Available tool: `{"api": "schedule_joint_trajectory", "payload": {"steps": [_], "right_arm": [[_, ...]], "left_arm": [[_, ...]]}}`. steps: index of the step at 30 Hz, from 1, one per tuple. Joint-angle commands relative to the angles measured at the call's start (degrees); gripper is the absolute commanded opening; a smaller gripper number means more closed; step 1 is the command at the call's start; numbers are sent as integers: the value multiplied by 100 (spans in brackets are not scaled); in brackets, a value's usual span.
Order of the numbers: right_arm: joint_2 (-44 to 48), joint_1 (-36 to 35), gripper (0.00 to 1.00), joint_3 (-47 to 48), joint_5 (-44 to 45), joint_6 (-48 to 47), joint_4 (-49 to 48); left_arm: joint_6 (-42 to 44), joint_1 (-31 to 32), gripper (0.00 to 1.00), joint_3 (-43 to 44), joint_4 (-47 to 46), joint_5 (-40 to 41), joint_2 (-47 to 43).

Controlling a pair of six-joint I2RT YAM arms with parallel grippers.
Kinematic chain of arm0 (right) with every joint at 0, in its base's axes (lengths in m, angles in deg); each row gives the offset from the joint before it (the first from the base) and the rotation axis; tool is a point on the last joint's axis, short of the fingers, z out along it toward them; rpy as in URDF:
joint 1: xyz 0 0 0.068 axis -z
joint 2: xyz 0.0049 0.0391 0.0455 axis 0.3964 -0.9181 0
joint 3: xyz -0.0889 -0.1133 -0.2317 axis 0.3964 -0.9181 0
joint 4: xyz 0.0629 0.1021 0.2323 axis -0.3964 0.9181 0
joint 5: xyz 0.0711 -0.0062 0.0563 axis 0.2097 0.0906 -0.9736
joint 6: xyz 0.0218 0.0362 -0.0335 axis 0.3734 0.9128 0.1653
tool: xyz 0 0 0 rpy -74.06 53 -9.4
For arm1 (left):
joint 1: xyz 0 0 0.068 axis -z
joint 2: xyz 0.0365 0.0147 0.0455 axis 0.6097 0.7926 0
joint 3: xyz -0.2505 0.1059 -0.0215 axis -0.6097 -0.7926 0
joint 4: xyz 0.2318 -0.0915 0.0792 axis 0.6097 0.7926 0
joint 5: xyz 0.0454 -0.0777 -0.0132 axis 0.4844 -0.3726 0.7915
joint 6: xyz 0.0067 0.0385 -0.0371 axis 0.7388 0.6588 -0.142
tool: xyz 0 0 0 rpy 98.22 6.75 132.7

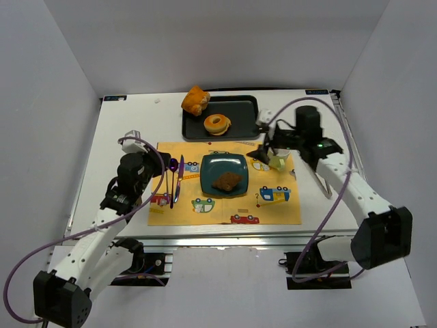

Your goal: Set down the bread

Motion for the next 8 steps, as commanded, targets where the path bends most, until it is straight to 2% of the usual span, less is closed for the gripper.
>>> {"api": "schedule_joint_trajectory", "payload": {"steps": [1,4,6,8], "right_arm": [[-419,-729,90,355,1620,618,28],[-884,-1038,89,848,3139,1753,283],[-904,-1003,89,1113,3433,2000,442],[-738,-1003,89,904,3409,2054,120]], "left_arm": [[-95,-13,27,-75,124,138,-340],[-104,-13,31,-84,194,226,-428],[-78,-13,31,-67,221,235,-402],[-52,-13,31,-23,221,227,-332]]}}
